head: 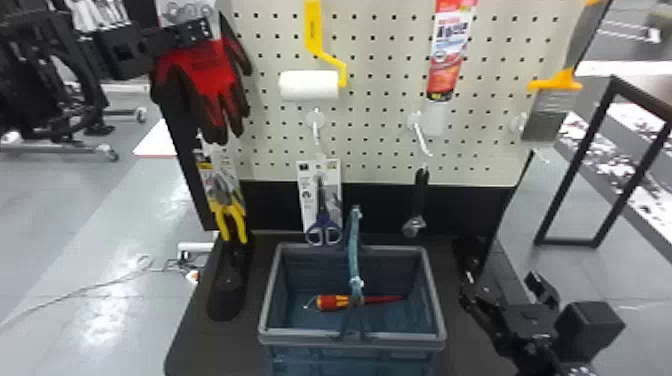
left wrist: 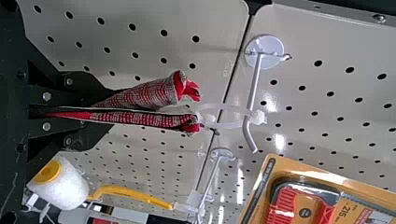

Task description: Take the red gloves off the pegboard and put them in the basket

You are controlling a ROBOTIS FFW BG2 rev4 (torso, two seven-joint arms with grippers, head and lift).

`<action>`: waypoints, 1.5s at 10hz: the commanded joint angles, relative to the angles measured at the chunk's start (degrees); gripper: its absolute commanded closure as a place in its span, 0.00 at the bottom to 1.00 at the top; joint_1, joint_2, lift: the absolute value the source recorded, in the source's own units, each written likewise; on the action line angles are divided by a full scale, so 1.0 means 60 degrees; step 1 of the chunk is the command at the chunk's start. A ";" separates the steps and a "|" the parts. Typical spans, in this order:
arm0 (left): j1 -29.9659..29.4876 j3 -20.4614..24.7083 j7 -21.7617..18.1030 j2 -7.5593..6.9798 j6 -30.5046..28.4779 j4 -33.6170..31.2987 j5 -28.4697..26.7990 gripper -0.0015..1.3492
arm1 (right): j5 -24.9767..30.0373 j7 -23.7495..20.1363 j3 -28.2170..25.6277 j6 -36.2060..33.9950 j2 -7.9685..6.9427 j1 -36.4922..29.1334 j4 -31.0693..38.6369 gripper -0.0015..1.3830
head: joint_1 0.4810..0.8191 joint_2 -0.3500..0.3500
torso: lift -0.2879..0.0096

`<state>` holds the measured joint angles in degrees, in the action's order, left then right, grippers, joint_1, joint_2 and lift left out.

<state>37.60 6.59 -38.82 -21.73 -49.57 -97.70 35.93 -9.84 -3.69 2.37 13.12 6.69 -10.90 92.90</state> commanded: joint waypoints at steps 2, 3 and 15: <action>-0.0026 -0.0014 0.0040 0.0018 0.0044 -0.0064 0.0003 0.91 | 0.0000 0.0000 0.0000 0.0011 0.0013 0.0000 0.0000 0.10 | 0.20 0.50 | 0.63; -0.0026 0.0000 0.0069 0.0018 0.0029 -0.0093 0.0003 0.91 | 0.0000 0.0000 0.0000 -0.0004 0.0013 -0.0015 0.0000 0.10 | 0.20 0.50 | 0.63; -0.1403 0.0440 0.1988 0.0970 0.0131 -0.2378 0.0706 0.91 | -0.0029 0.0000 0.0000 -0.0004 0.0028 -0.0044 0.0014 0.10 | 0.20 0.50 | 0.63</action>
<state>30.28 8.94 -27.14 -16.61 -49.41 -111.39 39.65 -10.01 -3.69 2.37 13.10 6.86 -11.17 92.99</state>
